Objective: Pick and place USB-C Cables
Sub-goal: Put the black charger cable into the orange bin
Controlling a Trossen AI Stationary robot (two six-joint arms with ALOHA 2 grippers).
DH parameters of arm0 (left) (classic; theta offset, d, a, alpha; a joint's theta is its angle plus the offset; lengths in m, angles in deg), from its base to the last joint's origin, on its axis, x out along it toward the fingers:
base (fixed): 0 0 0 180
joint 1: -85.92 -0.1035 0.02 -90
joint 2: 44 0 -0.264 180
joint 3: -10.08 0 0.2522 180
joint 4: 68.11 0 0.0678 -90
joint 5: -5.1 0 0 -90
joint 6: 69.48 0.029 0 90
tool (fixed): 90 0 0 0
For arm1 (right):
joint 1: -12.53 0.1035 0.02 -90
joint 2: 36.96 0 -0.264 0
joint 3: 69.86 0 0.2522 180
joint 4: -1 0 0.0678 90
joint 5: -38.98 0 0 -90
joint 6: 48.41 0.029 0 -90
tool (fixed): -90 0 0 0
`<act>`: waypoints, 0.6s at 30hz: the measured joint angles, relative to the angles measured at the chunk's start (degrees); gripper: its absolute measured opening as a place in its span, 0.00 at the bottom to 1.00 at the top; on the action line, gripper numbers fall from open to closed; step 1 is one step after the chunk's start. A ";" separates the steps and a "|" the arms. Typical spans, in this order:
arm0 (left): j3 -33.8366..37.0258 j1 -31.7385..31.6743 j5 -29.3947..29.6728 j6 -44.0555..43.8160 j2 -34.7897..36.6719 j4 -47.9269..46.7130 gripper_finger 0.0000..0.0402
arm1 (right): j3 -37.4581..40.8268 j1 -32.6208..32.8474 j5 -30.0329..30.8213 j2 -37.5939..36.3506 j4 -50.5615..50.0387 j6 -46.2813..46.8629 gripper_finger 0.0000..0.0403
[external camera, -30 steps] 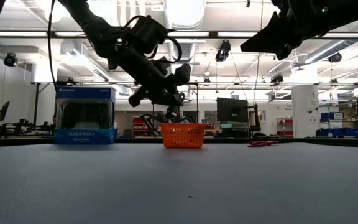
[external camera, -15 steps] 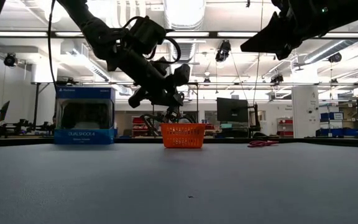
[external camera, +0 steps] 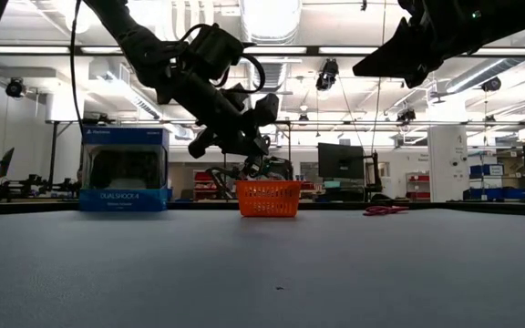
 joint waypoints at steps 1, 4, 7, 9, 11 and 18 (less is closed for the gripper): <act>0.00 0.00 -0.01 -0.02 0.00 0.01 0.12 | 0.00 0.00 0.00 0.00 0.00 0.00 0.02; 0.00 -0.02 -1.05 0.00 0.00 0.02 0.12 | 0.00 -0.01 -0.02 0.00 0.00 0.00 0.02; 0.02 0.00 -1.42 0.00 0.00 0.02 0.12 | 0.00 -0.01 0.00 0.00 0.00 0.00 0.02; 0.00 0.00 -1.42 -0.02 0.00 0.02 0.12 | 0.00 0.00 0.00 0.00 0.00 0.00 0.02; 0.00 0.00 -1.44 0.00 0.00 0.01 0.12 | 0.00 0.00 0.00 0.00 0.00 0.00 0.02; 0.00 0.00 -1.57 -0.02 0.00 0.02 0.15 | 0.00 0.00 0.00 0.00 0.00 0.02 0.02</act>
